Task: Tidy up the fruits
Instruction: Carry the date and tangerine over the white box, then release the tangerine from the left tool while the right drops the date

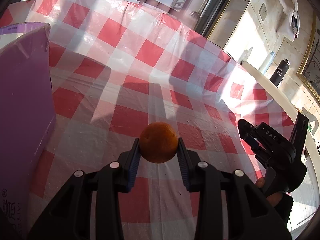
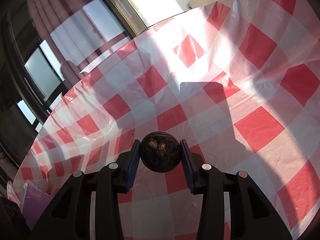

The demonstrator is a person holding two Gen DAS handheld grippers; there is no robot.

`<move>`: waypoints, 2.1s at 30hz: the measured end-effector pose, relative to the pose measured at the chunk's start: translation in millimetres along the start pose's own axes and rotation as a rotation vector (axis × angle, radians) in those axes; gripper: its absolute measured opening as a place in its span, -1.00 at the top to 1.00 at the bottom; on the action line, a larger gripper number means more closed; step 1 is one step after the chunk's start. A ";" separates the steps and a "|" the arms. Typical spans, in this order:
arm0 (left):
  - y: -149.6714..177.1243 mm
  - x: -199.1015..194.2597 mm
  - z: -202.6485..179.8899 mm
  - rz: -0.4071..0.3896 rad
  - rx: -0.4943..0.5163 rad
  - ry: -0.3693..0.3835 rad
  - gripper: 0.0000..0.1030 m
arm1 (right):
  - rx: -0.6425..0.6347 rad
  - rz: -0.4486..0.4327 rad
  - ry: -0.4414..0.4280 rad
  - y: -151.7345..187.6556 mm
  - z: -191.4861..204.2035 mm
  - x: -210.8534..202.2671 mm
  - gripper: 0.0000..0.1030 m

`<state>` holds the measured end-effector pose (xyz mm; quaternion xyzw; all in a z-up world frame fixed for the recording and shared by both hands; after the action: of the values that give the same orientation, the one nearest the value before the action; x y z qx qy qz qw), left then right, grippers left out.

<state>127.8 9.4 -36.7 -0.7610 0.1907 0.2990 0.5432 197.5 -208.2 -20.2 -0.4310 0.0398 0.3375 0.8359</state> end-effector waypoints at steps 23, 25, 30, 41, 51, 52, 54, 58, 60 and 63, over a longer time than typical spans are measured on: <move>63.1 -112.6 11.3 -0.112 0.127 -0.036 0.30 | -0.062 0.027 -0.003 101.8 73.8 -102.2 0.24; 58.0 -131.1 13.8 -0.158 0.137 -0.044 0.30 | -0.073 0.014 -0.015 101.4 81.5 -108.6 0.24; 35.8 -180.0 25.3 -0.273 0.135 -0.058 0.30 | -0.124 -0.009 -0.073 93.8 116.5 -122.4 0.24; -14.6 -250.0 86.2 -0.411 0.084 -0.182 0.29 | -0.316 0.041 -0.258 122.6 237.3 -120.5 0.24; -24.2 -253.9 190.3 -0.354 0.034 -0.403 0.29 | -0.451 0.147 -0.366 172.3 322.1 -90.7 0.23; -24.0 -251.7 200.3 -0.339 0.029 -0.420 0.29 | -0.468 0.160 -0.366 177.3 328.5 -86.8 0.23; -23.1 -246.3 222.9 -0.302 0.003 -0.449 0.29 | -0.506 0.195 -0.365 187.8 342.3 -78.0 0.23; -20.3 -234.7 260.4 -0.232 -0.048 -0.480 0.29 | -0.579 0.243 -0.372 204.5 366.8 -65.0 0.23; -18.1 -229.7 271.9 -0.203 -0.051 -0.496 0.29 | -0.611 0.267 -0.369 212.0 376.1 -59.3 0.23; -13.2 -221.4 284.6 -0.152 -0.060 -0.502 0.29 | -0.661 0.321 -0.334 222.8 382.4 -46.2 0.23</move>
<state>-100.3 274.0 53.6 -0.6909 -0.0165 0.4423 0.5717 -57.2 142.5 80.9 -0.6043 -0.1403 0.5237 0.5839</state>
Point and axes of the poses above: each gripper's, at about its wrist camera, not at the fingertips, and x roughly the way its jaws point, z to its left, y to its underside, the point moved 10 cm from there along x, roughly the way its jaws point, and after that the axes turned 15 degrees about -y, right-handed, at the moved point
